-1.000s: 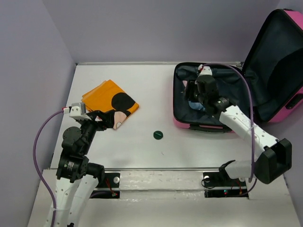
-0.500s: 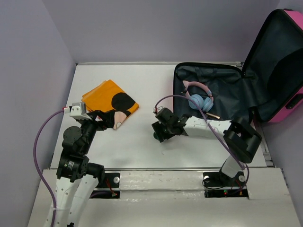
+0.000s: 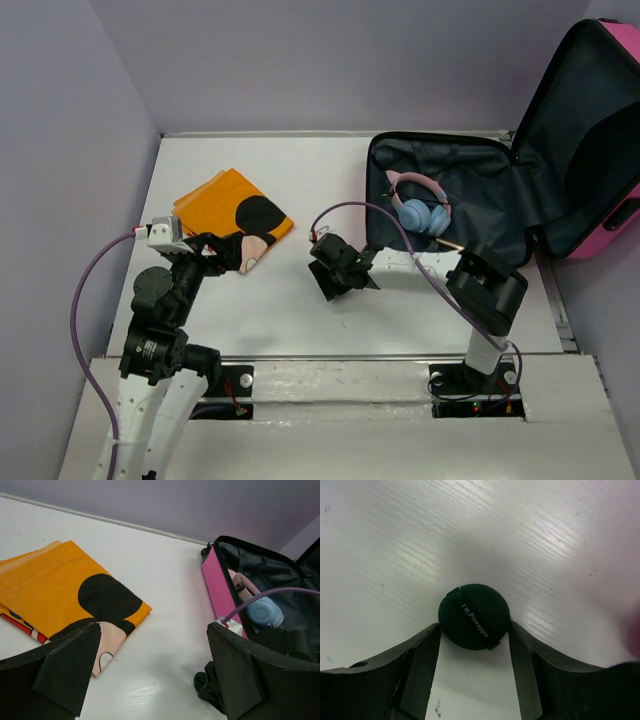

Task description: Pack the luggage

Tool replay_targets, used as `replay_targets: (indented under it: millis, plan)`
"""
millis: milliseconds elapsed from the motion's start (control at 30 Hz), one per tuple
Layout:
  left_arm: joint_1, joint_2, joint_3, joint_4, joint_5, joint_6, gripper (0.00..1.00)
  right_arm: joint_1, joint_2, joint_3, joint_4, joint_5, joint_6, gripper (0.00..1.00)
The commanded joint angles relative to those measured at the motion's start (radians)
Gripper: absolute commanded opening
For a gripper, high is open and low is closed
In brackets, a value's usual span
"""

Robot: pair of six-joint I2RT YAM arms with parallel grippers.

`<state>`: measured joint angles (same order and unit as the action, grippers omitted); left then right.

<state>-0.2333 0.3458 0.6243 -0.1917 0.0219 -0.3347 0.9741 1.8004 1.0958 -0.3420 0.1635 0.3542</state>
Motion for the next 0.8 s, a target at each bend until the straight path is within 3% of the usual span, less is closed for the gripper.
replay_targets:
  millis: [0,100,200,367,633,700,767]
  plan:
    - [0.008,0.013,0.035,0.037,0.009,0.003,0.99,0.009,0.074,0.036,0.040,0.005,-0.011,0.43]
    - [0.009,0.015,0.035,0.037,0.006,0.003,0.99,0.009,0.074,0.049,0.041,0.019,0.000,0.07]
    - [0.009,0.024,0.035,0.034,-0.005,0.000,0.99,0.009,-0.025,0.062,0.038,0.051,-0.003,0.07]
    - [0.014,0.080,0.044,0.015,-0.072,-0.015,0.99,-0.035,-0.263,0.079,0.029,0.258,-0.041,0.07]
    - [0.015,0.213,0.060,0.011,-0.053,-0.084,0.99,-0.487,-0.492,0.001,-0.018,0.300,-0.023,0.07]
    - [0.015,0.217,0.052,0.020,-0.031,-0.107,0.99,-0.541,-0.483,-0.014,-0.025,0.303,-0.015,0.54]
    - [0.015,0.219,0.051,0.021,-0.036,-0.112,0.99,-0.554,-0.477,-0.005,-0.038,0.314,-0.008,0.85]
